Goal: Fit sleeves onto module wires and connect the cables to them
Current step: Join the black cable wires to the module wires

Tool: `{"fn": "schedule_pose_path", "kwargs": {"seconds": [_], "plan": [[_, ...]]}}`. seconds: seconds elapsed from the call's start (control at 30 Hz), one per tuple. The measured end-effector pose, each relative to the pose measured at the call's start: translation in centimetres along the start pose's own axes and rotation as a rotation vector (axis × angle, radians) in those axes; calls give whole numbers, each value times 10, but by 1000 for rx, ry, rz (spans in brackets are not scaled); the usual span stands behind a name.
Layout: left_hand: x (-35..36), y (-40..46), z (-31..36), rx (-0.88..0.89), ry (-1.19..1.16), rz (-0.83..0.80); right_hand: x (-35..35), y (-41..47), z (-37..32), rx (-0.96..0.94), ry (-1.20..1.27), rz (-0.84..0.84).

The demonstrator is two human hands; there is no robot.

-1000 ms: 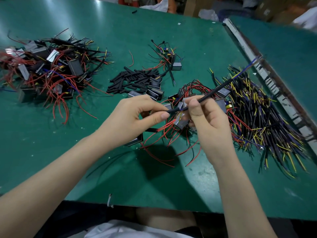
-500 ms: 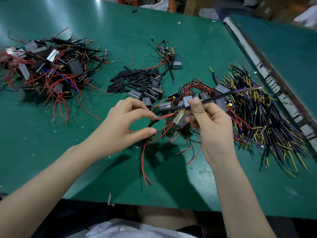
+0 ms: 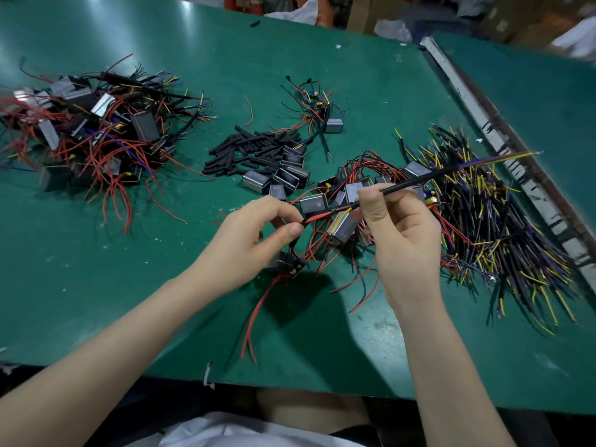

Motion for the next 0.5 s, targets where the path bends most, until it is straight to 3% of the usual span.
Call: {"fn": "schedule_pose_path", "kwargs": {"seconds": [0.17, 0.33, 0.5], "plan": [[8, -1, 11, 10, -138, -12, 0, -3, -9, -100, -110, -23], [-3, 3, 33, 78, -125, 84, 9, -5, -28, -254, -249, -116], [-3, 3, 36, 35, -132, 121, 10, -8, -34, -303, -262, -132]]}}
Point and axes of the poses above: each hand's wrist, its own y-axis towards the middle knuckle, its own x-axis out of the palm, z = x × y, the point moved 10 cm from there along y, towards the middle knuckle, and after that the axes turned 7 degrees about -z, right-handed, at the moved point
